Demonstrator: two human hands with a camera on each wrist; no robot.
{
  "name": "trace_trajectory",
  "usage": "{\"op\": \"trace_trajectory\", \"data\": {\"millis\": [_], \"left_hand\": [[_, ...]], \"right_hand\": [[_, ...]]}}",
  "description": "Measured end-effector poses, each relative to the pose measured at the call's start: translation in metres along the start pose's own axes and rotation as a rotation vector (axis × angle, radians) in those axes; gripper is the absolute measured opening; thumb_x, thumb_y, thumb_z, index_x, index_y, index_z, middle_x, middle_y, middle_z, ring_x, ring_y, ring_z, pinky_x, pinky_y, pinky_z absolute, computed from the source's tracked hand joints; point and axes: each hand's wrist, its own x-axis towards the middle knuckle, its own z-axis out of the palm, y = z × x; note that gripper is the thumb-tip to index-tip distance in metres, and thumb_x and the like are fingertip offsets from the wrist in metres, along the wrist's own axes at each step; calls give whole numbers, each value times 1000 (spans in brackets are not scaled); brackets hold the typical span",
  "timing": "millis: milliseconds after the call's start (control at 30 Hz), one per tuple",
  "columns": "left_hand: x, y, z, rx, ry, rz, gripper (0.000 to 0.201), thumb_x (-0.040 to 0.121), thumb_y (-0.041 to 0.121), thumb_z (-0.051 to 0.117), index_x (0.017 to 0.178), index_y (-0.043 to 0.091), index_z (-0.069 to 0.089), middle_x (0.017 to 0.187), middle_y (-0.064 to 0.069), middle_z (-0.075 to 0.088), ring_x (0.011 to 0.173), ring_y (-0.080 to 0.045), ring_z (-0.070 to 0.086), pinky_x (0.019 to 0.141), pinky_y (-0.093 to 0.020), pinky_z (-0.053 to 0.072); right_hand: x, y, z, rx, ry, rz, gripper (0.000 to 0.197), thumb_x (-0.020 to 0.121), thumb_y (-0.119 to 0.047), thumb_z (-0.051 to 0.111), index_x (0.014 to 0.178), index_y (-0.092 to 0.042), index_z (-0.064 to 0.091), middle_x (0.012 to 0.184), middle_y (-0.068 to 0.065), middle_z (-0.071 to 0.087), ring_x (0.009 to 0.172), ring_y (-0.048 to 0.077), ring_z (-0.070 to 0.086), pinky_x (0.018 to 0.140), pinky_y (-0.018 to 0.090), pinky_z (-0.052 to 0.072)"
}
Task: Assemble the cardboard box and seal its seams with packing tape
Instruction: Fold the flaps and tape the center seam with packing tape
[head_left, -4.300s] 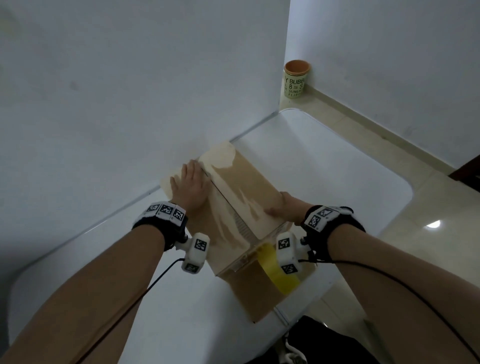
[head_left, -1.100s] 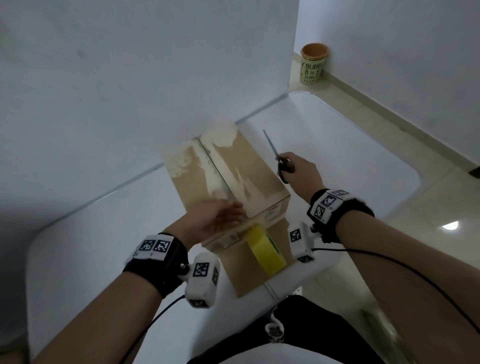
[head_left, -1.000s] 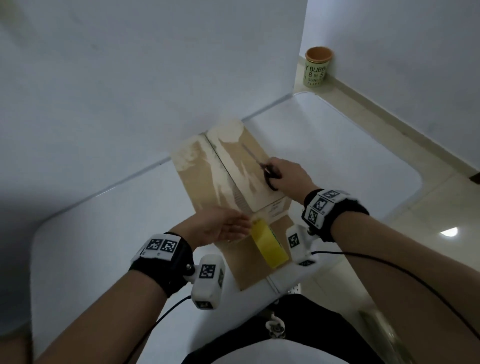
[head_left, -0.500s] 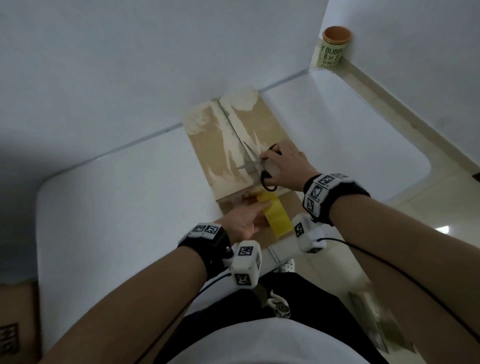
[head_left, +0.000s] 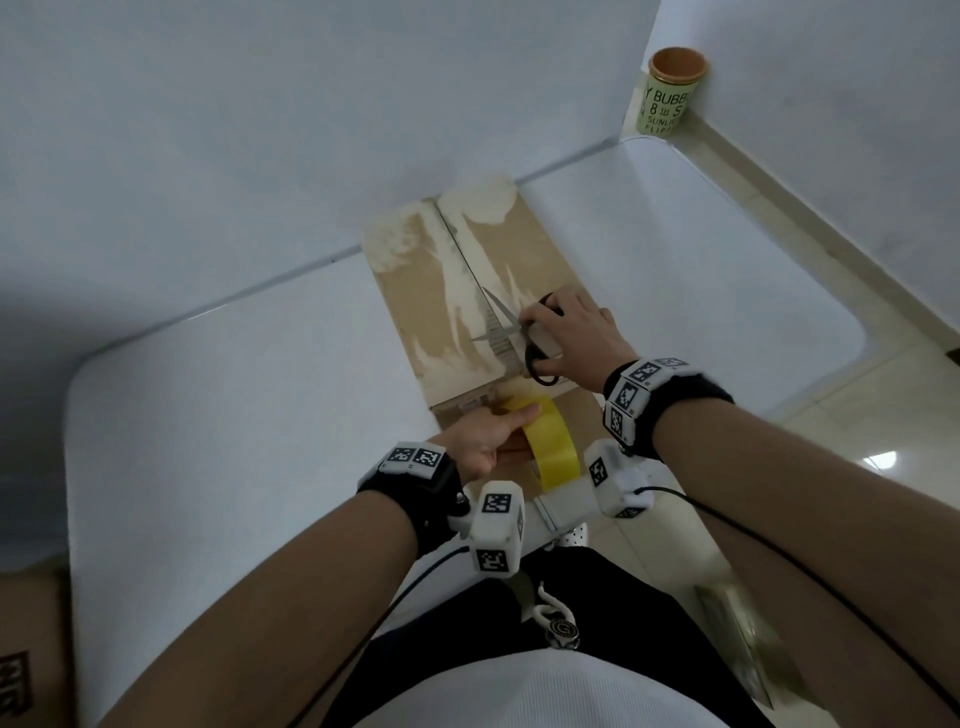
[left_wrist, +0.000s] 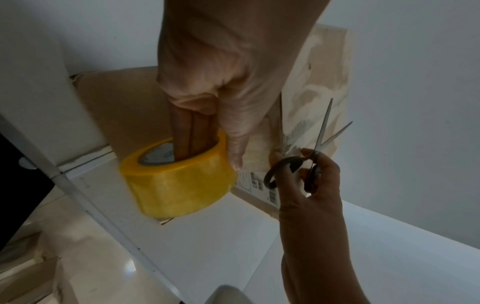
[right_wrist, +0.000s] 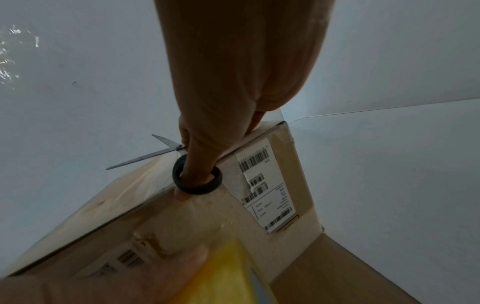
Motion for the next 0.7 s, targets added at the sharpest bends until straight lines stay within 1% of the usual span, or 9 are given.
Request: {"op": "trace_trajectory", "data": {"millis": [100,133,200,233,333,467,500,600,700], "left_hand": [[1,-1,2,28,18,-27,16,87,22,69,92,7,67,74,-5,73,61,-14,70,61,-28,60],[1,-1,4,34,17,-26,18,87,23,69,95,7,66,73,-4,73,62,-14,70,64,-28,60],[3,-3,6,18,6,-8,29,88,23,68,112,10,59,83,-4,72,70,-17,69,70,-33,59],[3,-4,7,-6,1,5,31,89,20,68,116,16,54,89,-5,70,74,-19,67,69,-35,58],[1,-10,6,-106,-41,25,27,90,9,64,106,26,51,99,-6,66,80,-20,65,63,-33,57],[1,-14,8,-164,-96,62,21,92,2,58,102,20,60,99,-5,66,84,-18,64,69,-33,57],[1,-15,8,-151,-94,69,21,92,2,58,104,19,61,98,-5,66,84,-18,64,69,-32,57],[1,-14,4,-98,-65,74,26,92,9,61,118,13,62,98,-7,68,83,-17,66,67,-30,59],[-1,-8,0,-65,-49,38,21,91,14,62,112,13,65,87,-4,73,73,-13,70,61,-26,59]], "right_hand": [[1,0,-1,-6,-9,2,57,76,-43,69,126,-32,47,120,1,41,116,22,40,94,40,36],[1,0,-1,-6,-11,4,56,76,-43,69,126,-32,47,120,1,40,116,23,40,94,40,36],[1,1,0,0,-9,12,56,76,-44,69,126,-32,47,120,1,40,116,23,40,93,40,37],[0,1,0,5,-6,15,57,75,-45,69,126,-32,47,120,1,40,115,23,40,93,40,37],[0,1,1,26,0,19,56,75,-45,69,126,-33,47,120,0,40,115,23,41,94,39,37],[0,1,-1,31,-7,20,55,76,-44,68,125,-32,47,120,0,40,115,22,41,95,39,37],[0,0,-2,30,-10,21,55,76,-44,68,125,-32,47,120,0,40,115,23,40,96,39,38],[0,0,-3,25,-21,24,55,75,-43,70,124,-33,47,121,0,41,117,22,39,96,39,37],[2,-2,-3,14,-27,23,55,74,-44,71,122,-33,47,120,0,41,117,22,39,95,39,36]]}}
